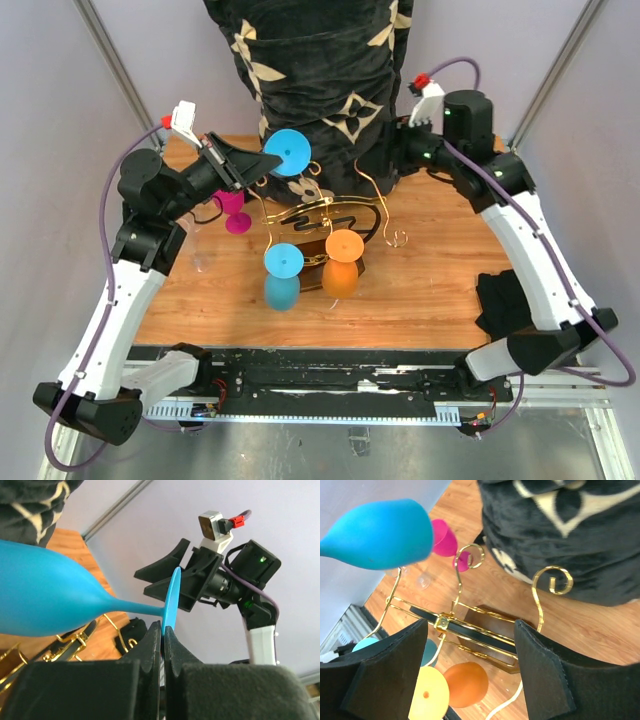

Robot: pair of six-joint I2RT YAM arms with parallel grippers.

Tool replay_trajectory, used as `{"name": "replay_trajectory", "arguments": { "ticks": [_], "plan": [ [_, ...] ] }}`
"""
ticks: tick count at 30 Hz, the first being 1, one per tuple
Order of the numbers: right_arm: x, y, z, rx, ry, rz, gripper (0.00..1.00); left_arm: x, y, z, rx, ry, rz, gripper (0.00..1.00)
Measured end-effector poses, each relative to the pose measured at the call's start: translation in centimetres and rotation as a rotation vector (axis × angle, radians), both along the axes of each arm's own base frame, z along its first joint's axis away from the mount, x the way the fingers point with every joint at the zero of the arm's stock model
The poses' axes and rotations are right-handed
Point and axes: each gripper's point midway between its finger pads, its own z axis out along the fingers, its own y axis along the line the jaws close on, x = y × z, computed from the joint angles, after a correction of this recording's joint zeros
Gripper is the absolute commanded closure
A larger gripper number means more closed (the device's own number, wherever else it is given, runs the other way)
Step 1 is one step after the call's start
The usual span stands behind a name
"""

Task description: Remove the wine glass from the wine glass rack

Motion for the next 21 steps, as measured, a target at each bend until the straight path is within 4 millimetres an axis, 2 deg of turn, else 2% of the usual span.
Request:
{"name": "replay_trajectory", "arguments": {
  "ticks": [5, 7, 10, 13, 15, 16, 17, 21],
  "plan": [
    [0.2, -5.3, 2.6, 0.018, -0.067, -0.139, 0.28, -0.8, -1.6, 1.4, 0.114, -0.125, -0.049, 1.0],
    [0.4, -8.0, 3.5, 0.006, -0.1, -0.231, 0.26, -1.6, -3.5, 2.3, 0.165, -0.171, -0.095, 0.99],
    [0.3, -11.8, 4.7, -0.044, -0.148, -0.385, 0.21, -3.0, -7.7, 4.8, 0.223, -0.269, -0.166, 0.99],
    [-0.3, -15.9, 7.2, -0.111, -0.245, -0.564, 0.18, -3.4, -12.1, 5.9, 0.283, -0.339, -0.208, 1.0],
    [-1.5, -18.6, 8.9, -0.149, -0.309, -0.682, 0.17, -3.0, -15.1, 5.2, 0.341, -0.36, -0.215, 1.0],
    [-2.3, -19.8, 9.6, -0.164, -0.336, -0.732, 0.17, -2.4, -17.3, 4.1, 0.392, -0.37, -0.211, 0.99],
    [-3.2, -21.2, 10.4, -0.178, -0.367, -0.793, 0.17, -2.2, -17.9, 3.6, 0.408, -0.372, -0.212, 1.0],
    [-7.8, -26.1, 13.5, -0.179, -0.488, -1.012, 0.17, -1.5, -24.2, -1.9, 0.607, -0.405, -0.22, 0.99]
  ]
}}
